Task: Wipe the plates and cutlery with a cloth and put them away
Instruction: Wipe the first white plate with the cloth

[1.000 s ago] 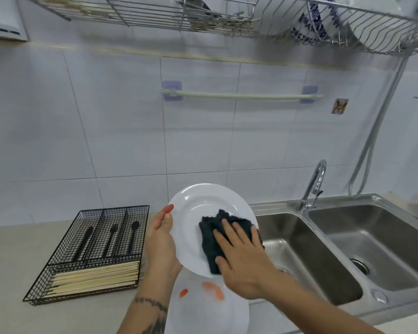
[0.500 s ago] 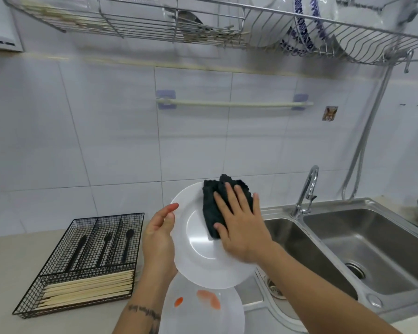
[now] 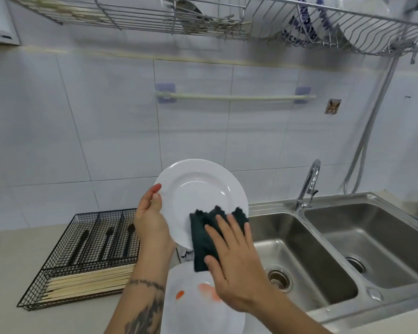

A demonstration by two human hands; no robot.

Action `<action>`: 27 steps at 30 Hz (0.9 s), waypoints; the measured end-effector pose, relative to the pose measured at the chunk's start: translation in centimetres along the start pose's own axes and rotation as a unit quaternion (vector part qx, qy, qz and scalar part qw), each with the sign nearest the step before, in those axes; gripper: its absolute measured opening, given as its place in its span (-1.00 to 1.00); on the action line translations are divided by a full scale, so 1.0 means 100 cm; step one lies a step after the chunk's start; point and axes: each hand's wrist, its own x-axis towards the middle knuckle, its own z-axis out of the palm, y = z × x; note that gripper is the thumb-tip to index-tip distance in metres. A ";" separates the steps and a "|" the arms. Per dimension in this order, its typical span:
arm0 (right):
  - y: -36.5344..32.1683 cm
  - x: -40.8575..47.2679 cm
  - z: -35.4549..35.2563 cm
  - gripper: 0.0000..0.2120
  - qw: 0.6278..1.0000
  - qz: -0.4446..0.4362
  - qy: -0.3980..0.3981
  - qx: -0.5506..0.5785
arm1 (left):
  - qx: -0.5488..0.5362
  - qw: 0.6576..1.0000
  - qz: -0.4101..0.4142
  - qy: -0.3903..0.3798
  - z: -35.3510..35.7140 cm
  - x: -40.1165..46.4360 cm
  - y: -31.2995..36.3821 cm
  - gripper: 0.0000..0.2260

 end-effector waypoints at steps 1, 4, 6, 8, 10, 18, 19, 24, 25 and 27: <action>-0.007 -0.001 0.000 -0.40 1.000 -0.009 -0.004 0.000 | 0.000 1.000 -0.007 -0.009 0.002 -0.002 -0.003 -0.75; -0.017 0.004 -0.001 -0.41 0.999 -0.018 -0.029 0.019 | 0.024 0.998 -0.016 -0.048 0.002 -0.009 -0.008 -0.76; -0.018 0.011 -0.001 -0.43 0.996 -0.030 -0.061 0.056 | 0.038 0.996 -0.030 -0.079 -0.002 -0.012 -0.010 -0.77; -0.015 0.019 -0.001 -0.44 0.992 -0.047 -0.081 0.084 | 0.028 0.992 -0.062 -0.103 -0.006 -0.016 -0.011 -0.76; -0.012 0.031 0.000 -0.43 0.991 -0.060 -0.079 0.089 | 0.004 0.988 -0.096 -0.124 -0.007 -0.020 -0.013 -0.75; -0.009 0.076 -0.005 -0.36 0.999 -0.024 0.010 0.039 | -0.077 0.976 -0.145 -0.145 -0.004 -0.018 -0.015 -0.68; -0.012 0.076 -0.005 -0.35 0.999 -0.027 0.011 0.033 | -0.075 0.976 -0.143 -0.144 -0.004 -0.017 -0.013 -0.68; -0.001 0.084 -0.004 -0.34 0.998 -0.053 0.025 -0.021 | -0.045 0.981 -0.122 -0.143 -0.004 -0.015 -0.010 -0.67; 0.006 0.088 -0.007 -0.33 0.998 -0.029 0.036 -0.039 | -0.026 0.982 -0.119 -0.146 -0.004 -0.016 -0.010 -0.67; 0.017 0.090 -0.008 -0.31 0.997 0.018 0.045 -0.067 | -0.001 0.982 -0.114 -0.150 -0.005 -0.018 -0.010 -0.68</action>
